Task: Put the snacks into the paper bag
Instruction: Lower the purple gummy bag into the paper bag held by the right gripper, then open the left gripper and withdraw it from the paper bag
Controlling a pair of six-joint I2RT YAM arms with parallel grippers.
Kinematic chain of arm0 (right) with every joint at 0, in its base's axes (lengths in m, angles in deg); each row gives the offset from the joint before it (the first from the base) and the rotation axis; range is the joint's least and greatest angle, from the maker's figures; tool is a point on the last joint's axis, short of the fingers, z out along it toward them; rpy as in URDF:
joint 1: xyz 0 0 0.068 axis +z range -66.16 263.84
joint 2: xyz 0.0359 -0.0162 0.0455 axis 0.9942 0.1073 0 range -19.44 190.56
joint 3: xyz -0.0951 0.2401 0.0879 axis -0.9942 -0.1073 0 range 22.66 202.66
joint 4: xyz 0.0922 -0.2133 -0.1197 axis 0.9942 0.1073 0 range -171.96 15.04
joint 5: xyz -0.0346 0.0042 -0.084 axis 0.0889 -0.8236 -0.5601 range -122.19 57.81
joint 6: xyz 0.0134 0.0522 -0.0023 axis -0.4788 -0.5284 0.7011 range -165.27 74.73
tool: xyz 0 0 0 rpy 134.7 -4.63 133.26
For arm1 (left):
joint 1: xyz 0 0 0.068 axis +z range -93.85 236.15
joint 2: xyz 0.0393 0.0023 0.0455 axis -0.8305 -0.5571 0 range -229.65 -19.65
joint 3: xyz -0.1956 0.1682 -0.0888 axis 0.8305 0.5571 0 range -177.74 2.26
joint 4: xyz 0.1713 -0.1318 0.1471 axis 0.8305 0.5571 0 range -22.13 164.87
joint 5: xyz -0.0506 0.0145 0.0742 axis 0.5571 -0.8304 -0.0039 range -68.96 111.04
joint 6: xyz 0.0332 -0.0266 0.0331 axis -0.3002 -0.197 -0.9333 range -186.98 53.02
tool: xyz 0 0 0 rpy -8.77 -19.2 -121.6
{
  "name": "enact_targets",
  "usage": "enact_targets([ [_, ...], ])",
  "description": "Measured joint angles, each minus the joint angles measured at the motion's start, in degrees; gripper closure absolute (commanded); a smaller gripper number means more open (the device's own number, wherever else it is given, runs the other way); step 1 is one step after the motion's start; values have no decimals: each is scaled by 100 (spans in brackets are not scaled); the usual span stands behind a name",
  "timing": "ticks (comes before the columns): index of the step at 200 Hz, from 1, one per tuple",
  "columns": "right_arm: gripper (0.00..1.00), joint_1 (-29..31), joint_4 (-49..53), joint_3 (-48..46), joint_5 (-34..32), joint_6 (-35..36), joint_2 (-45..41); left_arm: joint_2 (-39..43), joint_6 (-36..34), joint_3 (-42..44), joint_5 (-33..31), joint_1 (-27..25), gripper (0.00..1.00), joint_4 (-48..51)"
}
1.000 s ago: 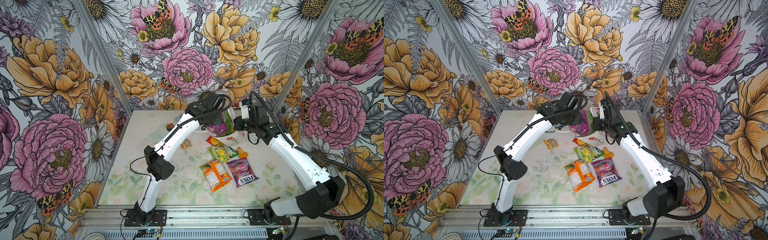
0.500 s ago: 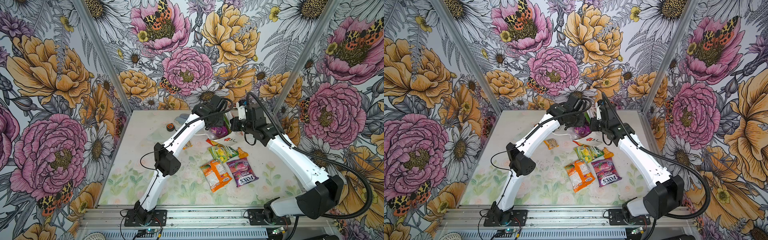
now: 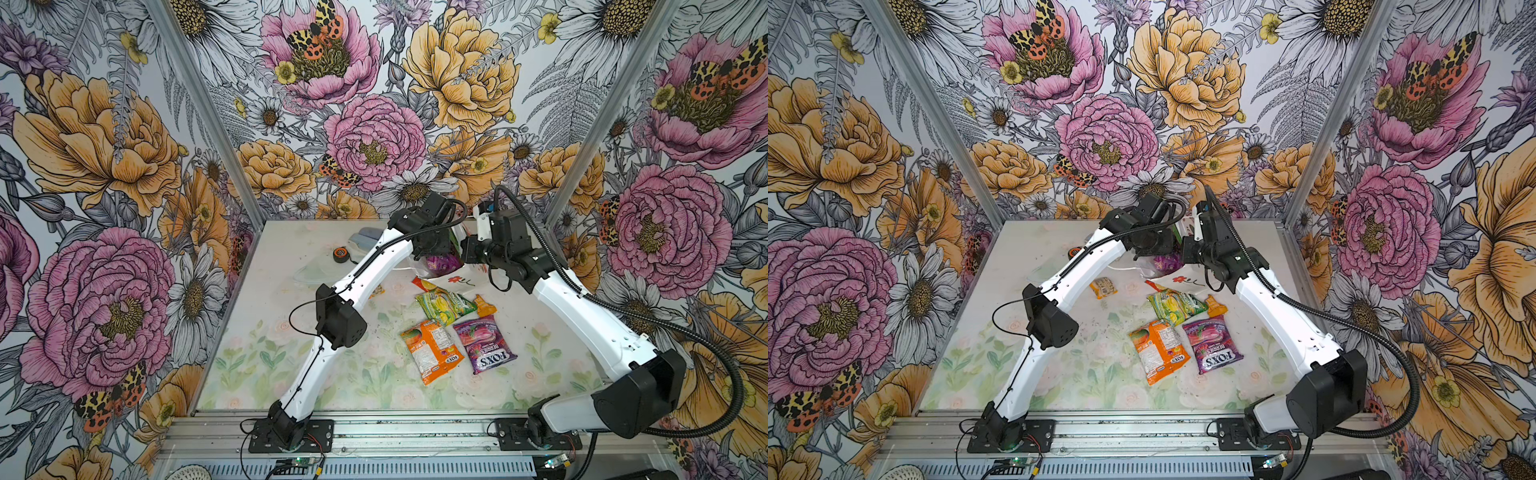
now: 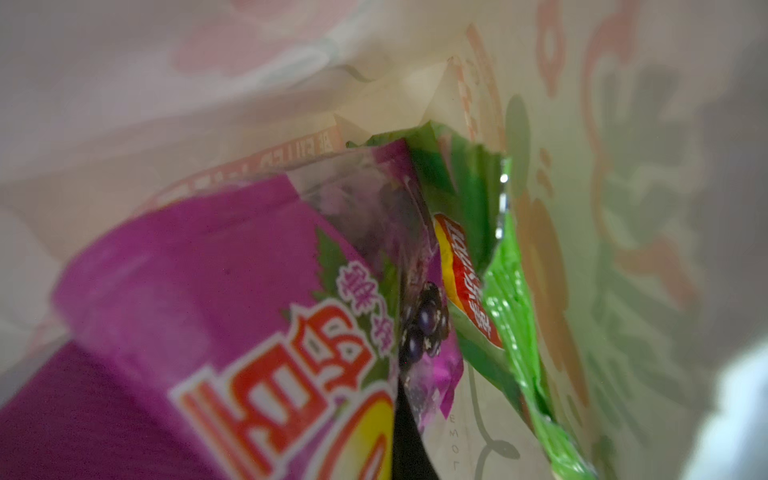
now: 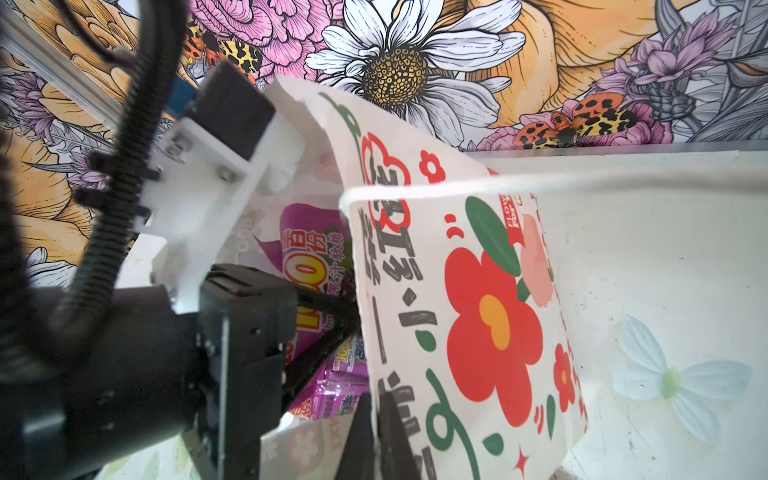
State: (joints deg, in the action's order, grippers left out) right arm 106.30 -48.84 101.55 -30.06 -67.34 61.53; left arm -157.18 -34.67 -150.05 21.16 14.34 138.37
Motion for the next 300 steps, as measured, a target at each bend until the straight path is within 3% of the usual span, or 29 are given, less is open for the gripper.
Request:
enact_targets([
  [75, 100, 4, -81, -68, -72, -105, -2, -153, 83, -42, 302, 4, 96, -46],
  [133, 100, 4, -87, -74, -131, -105, -7, -179, 109, -66, 413, 4, 73, -149],
  [172, 100, 2, -76, -166, -350, -85, -26, -177, 76, -87, 463, 4, 63, -310],
  [212, 100, -162, -13, -188, -518, -31, -90, -125, -79, -79, 568, 0, 44, -345],
  [300, 100, -1056, 90, -188, -398, 28, -186, 1733, -603, 809, 398, -46, 27, -431],
])
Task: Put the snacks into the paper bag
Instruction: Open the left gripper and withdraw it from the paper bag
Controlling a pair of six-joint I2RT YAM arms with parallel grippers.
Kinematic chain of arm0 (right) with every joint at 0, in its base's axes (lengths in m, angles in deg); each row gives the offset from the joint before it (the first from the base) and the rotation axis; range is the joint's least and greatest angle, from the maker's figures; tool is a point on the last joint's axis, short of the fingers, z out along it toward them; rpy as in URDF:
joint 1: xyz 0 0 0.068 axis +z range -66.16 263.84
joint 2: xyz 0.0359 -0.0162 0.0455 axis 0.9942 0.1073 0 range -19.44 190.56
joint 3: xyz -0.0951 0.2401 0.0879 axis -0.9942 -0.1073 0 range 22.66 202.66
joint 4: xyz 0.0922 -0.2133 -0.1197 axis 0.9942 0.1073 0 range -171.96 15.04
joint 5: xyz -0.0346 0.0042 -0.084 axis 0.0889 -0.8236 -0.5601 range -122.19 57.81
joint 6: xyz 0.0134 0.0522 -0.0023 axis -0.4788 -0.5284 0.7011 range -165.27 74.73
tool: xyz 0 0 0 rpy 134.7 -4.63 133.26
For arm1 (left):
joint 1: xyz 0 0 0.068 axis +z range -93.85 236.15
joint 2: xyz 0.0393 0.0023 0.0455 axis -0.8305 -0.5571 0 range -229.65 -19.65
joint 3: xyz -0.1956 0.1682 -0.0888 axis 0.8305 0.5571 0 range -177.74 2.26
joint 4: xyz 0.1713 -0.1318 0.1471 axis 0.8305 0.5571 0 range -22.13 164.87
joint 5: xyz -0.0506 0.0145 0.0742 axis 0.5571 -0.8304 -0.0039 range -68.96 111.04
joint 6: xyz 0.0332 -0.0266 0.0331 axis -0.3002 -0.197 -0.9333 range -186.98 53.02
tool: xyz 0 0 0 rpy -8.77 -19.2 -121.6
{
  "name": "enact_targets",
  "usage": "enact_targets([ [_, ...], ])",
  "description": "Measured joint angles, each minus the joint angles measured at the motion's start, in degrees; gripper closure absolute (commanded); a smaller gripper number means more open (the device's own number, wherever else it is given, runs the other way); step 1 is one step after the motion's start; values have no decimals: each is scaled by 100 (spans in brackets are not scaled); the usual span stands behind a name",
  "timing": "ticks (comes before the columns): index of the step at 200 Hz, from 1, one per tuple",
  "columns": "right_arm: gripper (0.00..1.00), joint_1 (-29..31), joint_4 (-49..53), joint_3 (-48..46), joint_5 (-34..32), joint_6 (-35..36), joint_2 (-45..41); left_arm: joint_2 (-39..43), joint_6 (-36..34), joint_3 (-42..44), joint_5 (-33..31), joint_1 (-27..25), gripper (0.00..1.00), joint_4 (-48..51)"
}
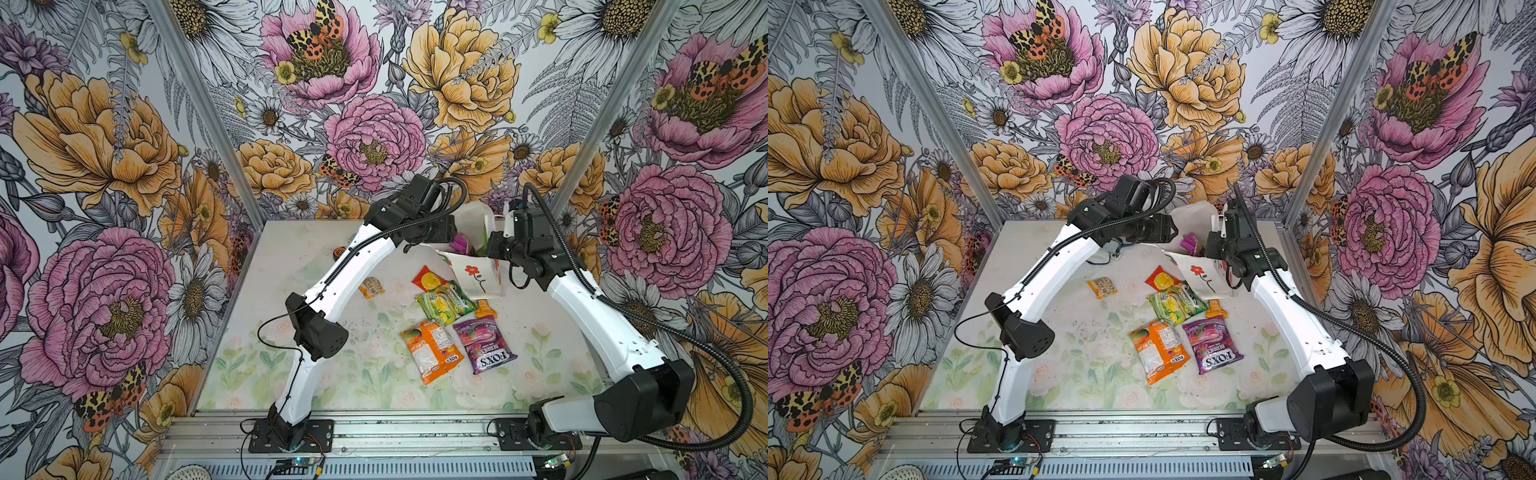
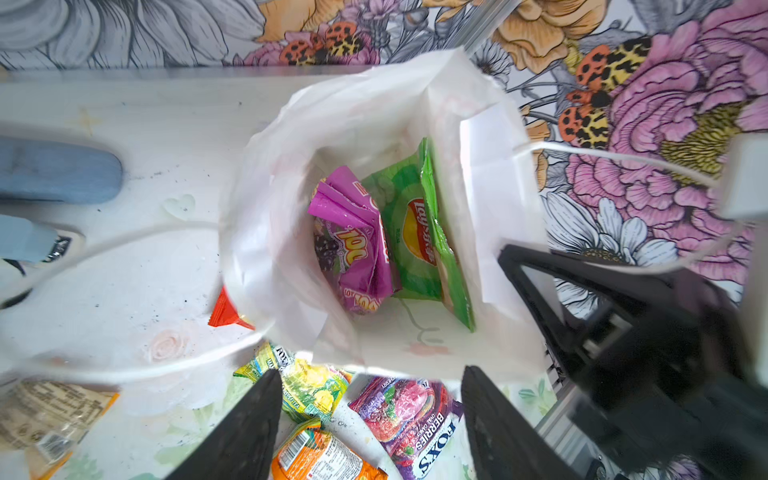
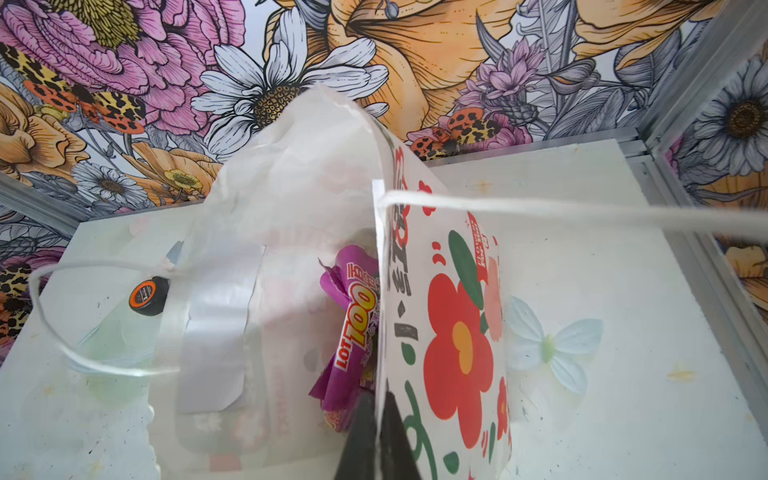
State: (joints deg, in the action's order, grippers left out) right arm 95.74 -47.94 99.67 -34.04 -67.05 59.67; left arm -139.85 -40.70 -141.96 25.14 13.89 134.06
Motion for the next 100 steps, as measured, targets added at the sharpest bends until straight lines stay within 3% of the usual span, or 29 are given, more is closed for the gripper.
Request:
enact_targets([
  [45, 100, -166, 50, 0, 22, 2, 0, 1145, -184, 1355, -398, 2, 21, -424],
  [100, 100, -310, 107, 0, 55, 37, 0, 3206, -205, 4459, -787, 361, 18, -1762],
])
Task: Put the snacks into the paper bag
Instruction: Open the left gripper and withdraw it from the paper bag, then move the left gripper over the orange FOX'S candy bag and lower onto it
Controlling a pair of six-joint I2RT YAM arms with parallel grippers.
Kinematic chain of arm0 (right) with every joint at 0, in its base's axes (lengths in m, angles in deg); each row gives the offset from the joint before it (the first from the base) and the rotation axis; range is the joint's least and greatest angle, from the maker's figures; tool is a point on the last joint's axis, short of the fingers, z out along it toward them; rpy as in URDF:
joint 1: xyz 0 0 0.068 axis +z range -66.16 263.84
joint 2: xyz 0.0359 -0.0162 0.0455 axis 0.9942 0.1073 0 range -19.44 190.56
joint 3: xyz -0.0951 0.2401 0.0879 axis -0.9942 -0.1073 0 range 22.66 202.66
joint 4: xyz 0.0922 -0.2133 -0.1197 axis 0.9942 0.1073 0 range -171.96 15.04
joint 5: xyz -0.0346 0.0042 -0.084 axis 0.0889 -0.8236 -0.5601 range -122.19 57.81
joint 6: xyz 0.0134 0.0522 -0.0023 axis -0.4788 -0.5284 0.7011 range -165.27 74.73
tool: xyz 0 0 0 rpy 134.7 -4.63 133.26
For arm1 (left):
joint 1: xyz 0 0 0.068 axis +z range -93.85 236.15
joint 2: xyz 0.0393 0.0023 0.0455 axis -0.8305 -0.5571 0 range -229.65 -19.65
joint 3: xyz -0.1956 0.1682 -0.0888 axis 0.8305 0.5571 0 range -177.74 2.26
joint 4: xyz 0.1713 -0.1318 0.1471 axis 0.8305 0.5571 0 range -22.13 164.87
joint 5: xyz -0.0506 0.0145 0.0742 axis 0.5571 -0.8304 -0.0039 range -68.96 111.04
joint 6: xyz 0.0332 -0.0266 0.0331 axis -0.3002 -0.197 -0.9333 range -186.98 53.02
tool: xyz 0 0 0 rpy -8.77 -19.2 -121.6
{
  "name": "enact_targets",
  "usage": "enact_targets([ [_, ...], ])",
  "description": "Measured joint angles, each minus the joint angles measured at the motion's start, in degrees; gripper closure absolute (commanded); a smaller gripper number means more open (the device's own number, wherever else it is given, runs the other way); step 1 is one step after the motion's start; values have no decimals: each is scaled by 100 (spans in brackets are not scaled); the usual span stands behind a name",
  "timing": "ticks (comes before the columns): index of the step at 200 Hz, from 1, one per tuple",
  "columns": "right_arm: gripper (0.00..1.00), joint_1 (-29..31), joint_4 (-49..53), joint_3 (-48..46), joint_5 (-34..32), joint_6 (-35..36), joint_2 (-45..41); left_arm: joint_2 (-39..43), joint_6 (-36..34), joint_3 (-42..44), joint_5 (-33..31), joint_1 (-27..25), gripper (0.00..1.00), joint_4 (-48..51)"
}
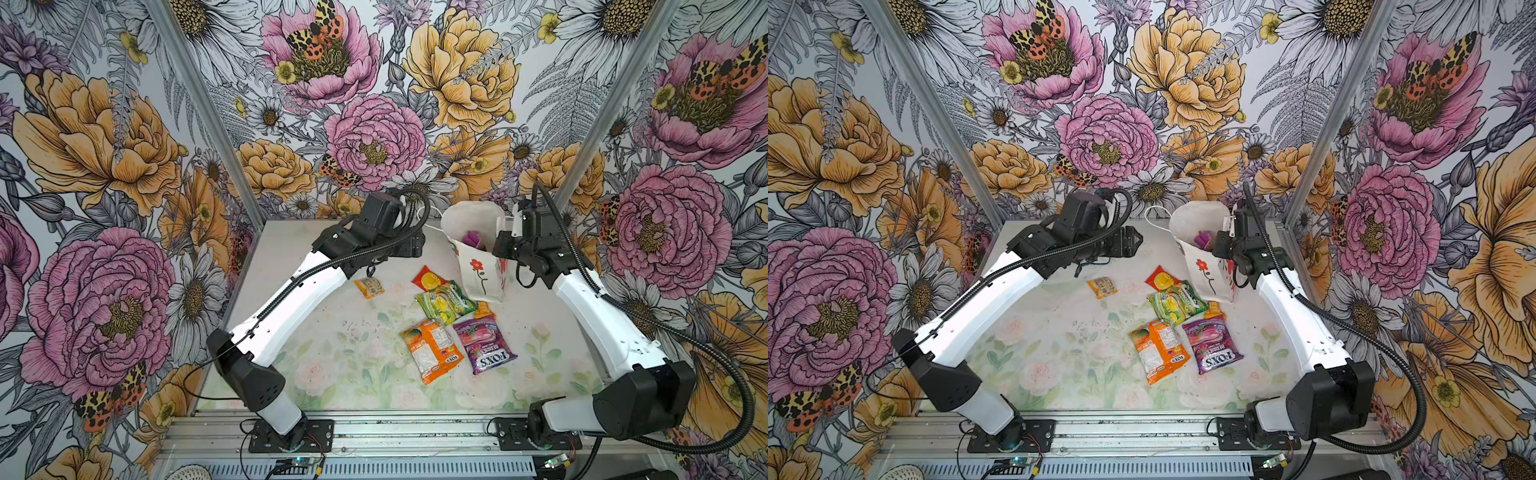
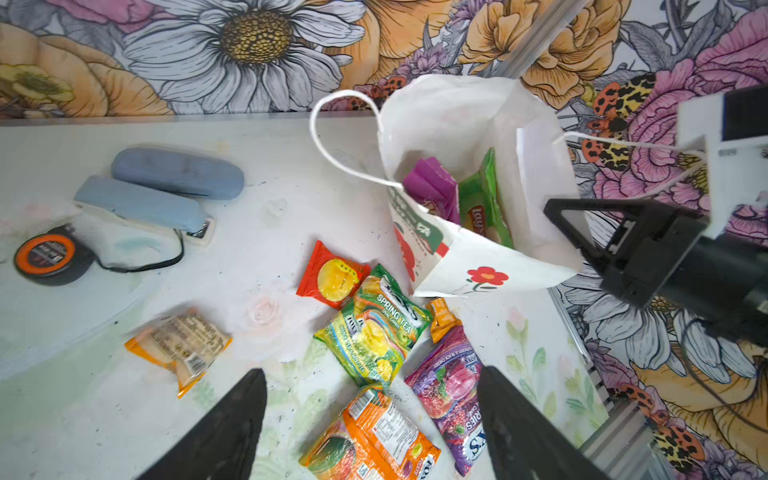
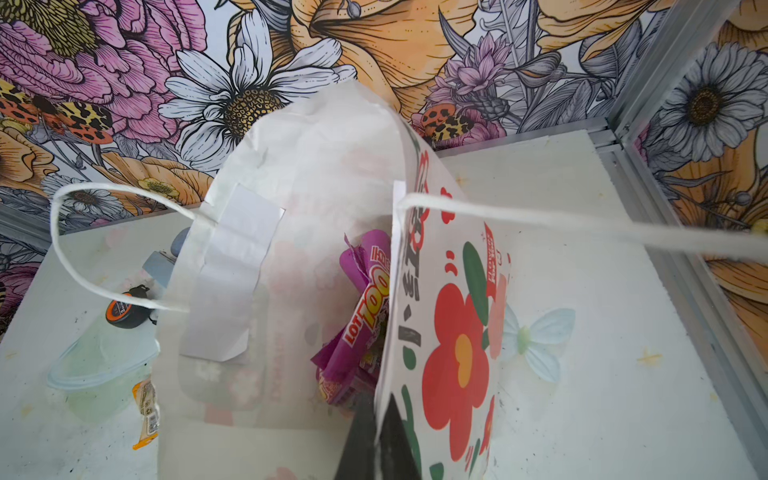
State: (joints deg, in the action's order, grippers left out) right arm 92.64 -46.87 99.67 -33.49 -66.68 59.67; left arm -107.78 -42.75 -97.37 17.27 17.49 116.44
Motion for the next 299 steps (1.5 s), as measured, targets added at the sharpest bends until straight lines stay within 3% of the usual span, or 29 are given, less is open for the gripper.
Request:
enact_targets([
  [44, 100, -59, 24, 0, 4, 2, 0, 1467, 380, 2127, -83, 929, 17, -942],
  [96, 100, -63, 26, 0, 4, 0, 0, 2072, 743, 3569, 59, 1727, 16, -1231],
  [191, 100, -101, 66, 0, 2, -17, -2, 1886, 1084, 4430, 654, 2839, 16, -1261],
  [244, 100, -175, 70, -48, 2, -15, -50, 1049, 1152, 4417, 942, 2629, 15, -1569],
  [299, 100, -361, 122, -348, 0, -13, -361, 254, 1132, 4109, 966, 1207, 15, -1596],
])
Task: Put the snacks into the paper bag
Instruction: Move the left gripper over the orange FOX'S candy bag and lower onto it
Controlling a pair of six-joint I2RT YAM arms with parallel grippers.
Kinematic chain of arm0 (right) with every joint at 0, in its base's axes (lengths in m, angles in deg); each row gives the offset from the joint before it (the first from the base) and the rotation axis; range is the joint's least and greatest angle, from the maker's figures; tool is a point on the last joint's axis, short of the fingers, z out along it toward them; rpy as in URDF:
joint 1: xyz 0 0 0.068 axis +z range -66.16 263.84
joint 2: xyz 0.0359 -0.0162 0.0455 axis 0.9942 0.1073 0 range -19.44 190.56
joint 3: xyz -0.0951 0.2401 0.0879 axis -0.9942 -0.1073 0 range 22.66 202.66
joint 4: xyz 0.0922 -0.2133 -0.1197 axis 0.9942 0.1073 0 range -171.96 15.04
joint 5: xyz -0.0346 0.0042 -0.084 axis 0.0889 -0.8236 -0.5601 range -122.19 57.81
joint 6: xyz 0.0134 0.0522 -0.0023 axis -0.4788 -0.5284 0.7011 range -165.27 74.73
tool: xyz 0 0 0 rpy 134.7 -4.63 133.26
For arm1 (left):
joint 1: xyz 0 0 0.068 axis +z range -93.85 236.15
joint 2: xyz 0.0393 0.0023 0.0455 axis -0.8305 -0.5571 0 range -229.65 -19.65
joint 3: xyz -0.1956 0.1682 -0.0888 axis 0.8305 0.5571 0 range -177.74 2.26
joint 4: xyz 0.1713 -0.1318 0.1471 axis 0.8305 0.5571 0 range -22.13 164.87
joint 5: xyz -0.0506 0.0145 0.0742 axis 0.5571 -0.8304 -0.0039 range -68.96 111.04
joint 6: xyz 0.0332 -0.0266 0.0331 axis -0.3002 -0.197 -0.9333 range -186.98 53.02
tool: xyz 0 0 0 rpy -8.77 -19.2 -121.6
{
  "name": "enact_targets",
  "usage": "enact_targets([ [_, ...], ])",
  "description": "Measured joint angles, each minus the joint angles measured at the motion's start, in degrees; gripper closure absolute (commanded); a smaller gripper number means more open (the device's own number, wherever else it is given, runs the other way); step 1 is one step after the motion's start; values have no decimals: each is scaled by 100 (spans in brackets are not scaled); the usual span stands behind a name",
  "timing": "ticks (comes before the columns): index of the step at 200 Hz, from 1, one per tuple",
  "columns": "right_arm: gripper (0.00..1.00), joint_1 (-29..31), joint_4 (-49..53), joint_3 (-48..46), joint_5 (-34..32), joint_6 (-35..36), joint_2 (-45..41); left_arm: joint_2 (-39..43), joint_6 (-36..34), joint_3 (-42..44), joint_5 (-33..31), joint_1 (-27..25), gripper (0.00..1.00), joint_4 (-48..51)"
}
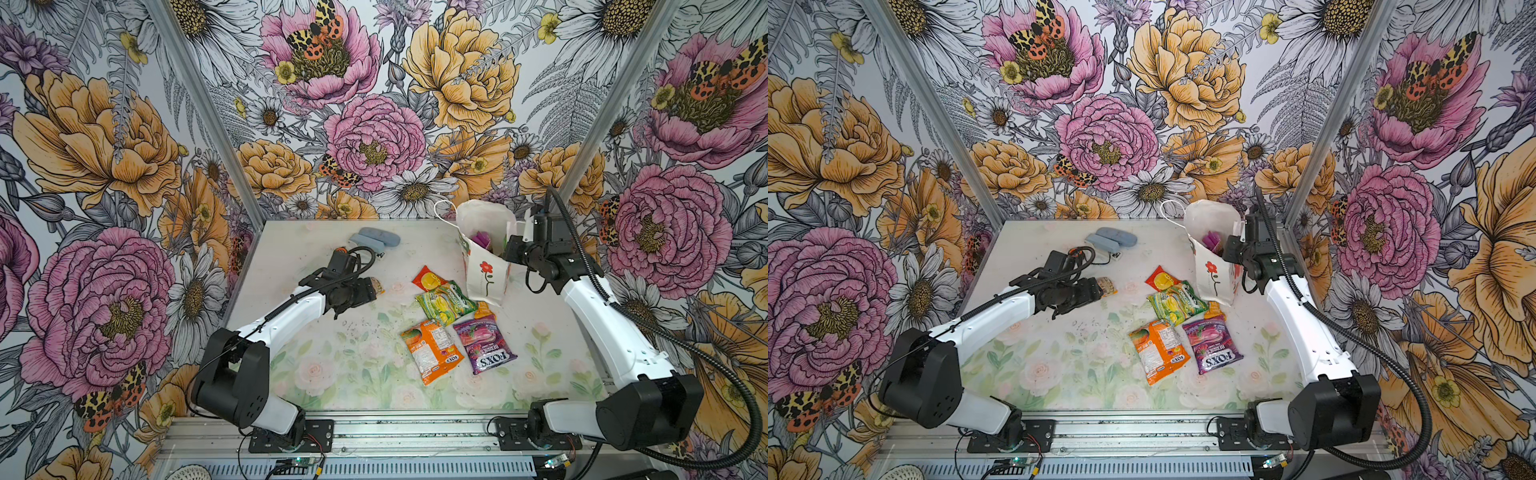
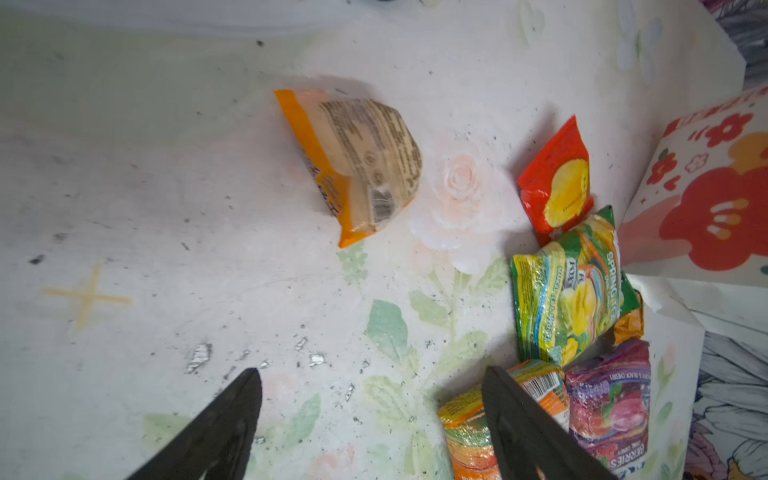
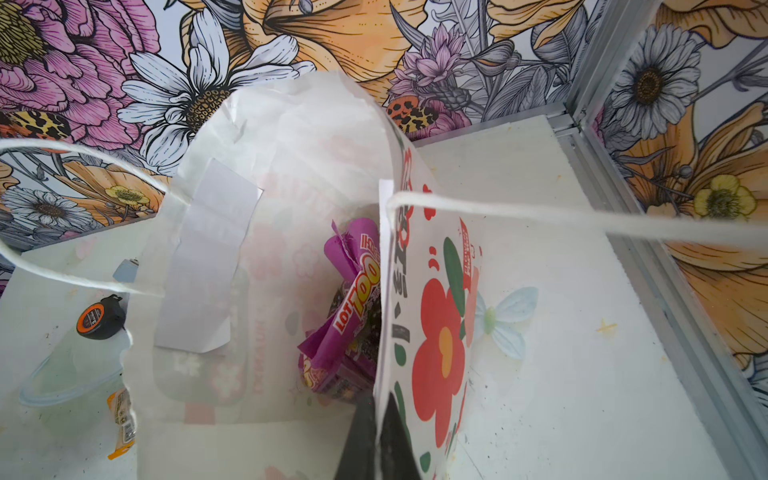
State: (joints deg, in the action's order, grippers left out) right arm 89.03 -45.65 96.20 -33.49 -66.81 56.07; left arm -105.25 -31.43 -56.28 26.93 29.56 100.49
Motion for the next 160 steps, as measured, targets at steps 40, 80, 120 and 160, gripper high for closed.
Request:
enact_targets([
  [40, 100, -70, 7, -33, 4, 0, -28, -92, -551, -50, -46, -1436, 13, -35],
  [80, 100, -79, 7, -33, 105, -4, -31, -85, -1755, -52, 146, -2833, 13, 136],
  [120, 100, -79, 0, -87, 155, -9, -85, -505, -2542, -581, 46, -3670, 16, 761],
  [160, 100, -79, 7, -122, 192, -9, -133, -1502, -2994, -1427, -702, -4319, 19, 1117],
])
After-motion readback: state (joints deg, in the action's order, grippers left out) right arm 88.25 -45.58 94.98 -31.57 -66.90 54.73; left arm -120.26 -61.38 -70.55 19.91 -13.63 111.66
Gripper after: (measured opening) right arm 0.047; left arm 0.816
